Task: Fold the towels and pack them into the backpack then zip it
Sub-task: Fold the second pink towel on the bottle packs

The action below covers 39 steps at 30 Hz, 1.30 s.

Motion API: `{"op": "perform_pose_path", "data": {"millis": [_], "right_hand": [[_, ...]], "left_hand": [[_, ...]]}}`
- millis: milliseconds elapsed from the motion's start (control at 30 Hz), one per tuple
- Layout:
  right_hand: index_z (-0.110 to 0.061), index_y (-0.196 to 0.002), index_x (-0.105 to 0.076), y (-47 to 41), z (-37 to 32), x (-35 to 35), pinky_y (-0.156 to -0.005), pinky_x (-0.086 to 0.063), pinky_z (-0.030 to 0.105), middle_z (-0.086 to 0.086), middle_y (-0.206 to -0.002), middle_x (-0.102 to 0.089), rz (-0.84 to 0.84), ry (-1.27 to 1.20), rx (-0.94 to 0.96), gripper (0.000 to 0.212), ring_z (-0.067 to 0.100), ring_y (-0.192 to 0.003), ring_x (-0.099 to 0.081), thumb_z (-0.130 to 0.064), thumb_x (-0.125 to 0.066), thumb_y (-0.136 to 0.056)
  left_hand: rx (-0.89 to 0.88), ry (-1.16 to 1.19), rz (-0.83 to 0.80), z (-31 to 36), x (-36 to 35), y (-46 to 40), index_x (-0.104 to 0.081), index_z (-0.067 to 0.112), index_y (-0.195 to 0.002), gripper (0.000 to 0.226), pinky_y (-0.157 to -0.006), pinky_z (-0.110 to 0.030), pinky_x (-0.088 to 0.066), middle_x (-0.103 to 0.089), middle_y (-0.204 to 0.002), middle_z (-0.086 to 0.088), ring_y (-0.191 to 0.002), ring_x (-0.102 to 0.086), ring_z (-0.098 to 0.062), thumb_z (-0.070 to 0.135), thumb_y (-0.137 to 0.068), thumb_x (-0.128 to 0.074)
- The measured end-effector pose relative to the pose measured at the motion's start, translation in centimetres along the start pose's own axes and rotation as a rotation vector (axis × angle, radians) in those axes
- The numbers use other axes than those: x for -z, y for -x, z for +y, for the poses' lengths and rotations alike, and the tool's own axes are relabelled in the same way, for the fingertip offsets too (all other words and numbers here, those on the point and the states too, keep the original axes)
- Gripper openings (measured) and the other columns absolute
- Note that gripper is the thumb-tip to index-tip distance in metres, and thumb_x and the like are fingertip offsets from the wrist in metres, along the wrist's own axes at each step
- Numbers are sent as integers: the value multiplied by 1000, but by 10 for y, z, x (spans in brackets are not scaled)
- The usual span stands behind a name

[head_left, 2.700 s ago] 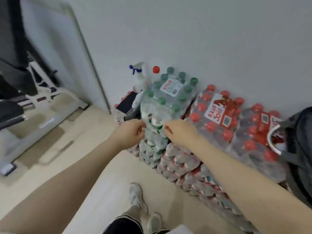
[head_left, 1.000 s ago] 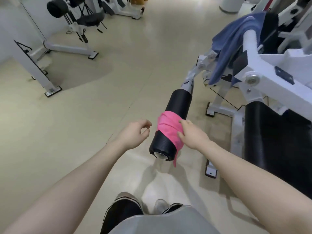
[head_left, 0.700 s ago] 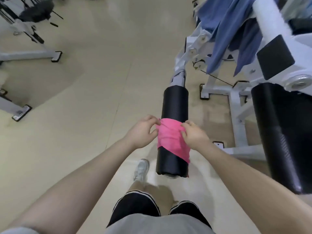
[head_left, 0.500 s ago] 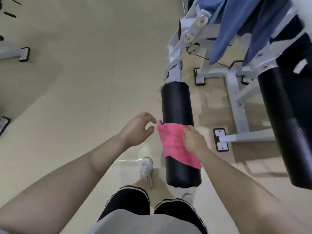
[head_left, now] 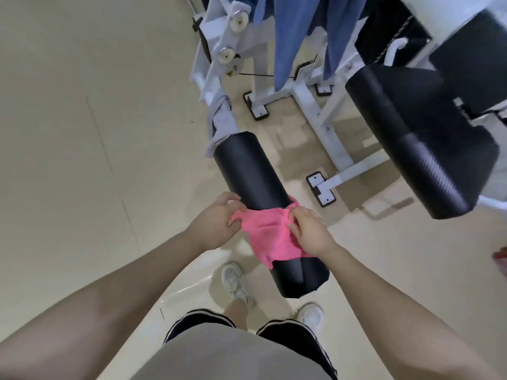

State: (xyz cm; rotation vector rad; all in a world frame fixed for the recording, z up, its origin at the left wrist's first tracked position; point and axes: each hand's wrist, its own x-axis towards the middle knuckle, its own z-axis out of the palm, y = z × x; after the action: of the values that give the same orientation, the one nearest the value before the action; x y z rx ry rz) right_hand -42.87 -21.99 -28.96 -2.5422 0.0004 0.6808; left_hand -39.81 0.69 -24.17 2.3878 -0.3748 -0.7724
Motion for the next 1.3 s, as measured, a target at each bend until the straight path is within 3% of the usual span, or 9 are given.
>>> {"op": "perform_pose_path", "data": {"millis": [200, 467, 600, 767, 900, 1000, 1100, 1200, 1300], "right_hand": [[-17, -78, -40, 74, 4, 75, -57, -44, 26, 2, -68, -48, 243, -729, -184, 20, 17, -58, -47, -13, -41, -98], [-20, -73, -48, 191, 41, 135, -35, -34, 15, -3, -65, -49, 493, -1029, -238, 25, 7, -51, -45, -19, -43, -97], [-17, -70, -50, 273, 84, 152, -42, -38, 14, -3, -64, -54, 595, -1206, -266, 27, 4, -51, -50, -15, -45, -96], [-17, -67, -49, 385, 163, 147, -41, -33, 12, -8, -55, -51, 604, -1105, -302, 27, -4, -41, -44, -9, -50, -92], [-17, -66, -51, 474, 230, 134, -38, -31, 11, -3, -60, -46, 536, -941, -450, 26, -4, -39, -41, -9, -54, -90], [-9, -75, -58, 530, 275, 130, -51, -39, 15, 2, -71, -54, 503, -807, -583, 14, 5, -59, -49, -12, -57, -88], [6, -92, -62, 572, 315, 131, -66, -39, 23, 8, -84, -55, 871, -848, -636, 18, 15, -81, -49, -11, -57, -89], [-15, -88, -63, 614, 345, 128, -77, -41, 21, -8, -86, -59, 1290, -902, -649, 10, 10, -84, -53, -10, -54, -90], [-26, -73, -58, 648, 375, 121, -69, -41, 20, -12, -75, -57, 1336, -865, -622, 20, 5, -70, -52, -15, -56, -90]], "left_hand": [[-350, -27, -150, 79, -12, -1, -55, 13, -122, 46, -100, -32, -41, -45, -133, -2, -115, -51, -19, 37, -84, -44], [-817, -213, -195, 208, -64, 14, -36, 26, -130, 69, -102, -29, -38, -39, -136, 3, -124, -40, -12, 43, -70, -65], [-976, -230, -94, 279, -109, 39, -41, 30, -117, 47, -98, -30, -40, -50, -127, -4, -117, -45, -14, 36, -70, -46], [-969, -43, -199, 381, -182, 79, -64, 18, -93, 29, -73, -21, -43, -63, -88, 7, -82, -53, -3, 32, -74, -46], [-983, -241, -544, 459, -243, 104, -67, 18, -85, 5, -60, -13, -37, -57, -65, 13, -61, -50, 2, 18, -84, -62], [-934, -322, -794, 516, -291, 127, -64, 22, -77, 11, -56, -11, -37, -57, -63, 11, -56, -47, 4, 22, -88, -61], [-851, -319, -847, 569, -341, 137, -69, 17, -76, 13, -68, -24, -44, -62, -71, 1, -66, -52, -7, 21, -86, -61], [-726, -243, -770, 618, -388, 137, -67, 12, -66, 18, -57, -21, -42, -57, -60, 0, -57, -50, -11, 16, -83, -61], [-608, -250, -758, 663, -436, 128, -58, 13, -56, 24, -51, -16, -35, -50, -54, -1, -50, -45, -14, 13, -80, -59]]}}
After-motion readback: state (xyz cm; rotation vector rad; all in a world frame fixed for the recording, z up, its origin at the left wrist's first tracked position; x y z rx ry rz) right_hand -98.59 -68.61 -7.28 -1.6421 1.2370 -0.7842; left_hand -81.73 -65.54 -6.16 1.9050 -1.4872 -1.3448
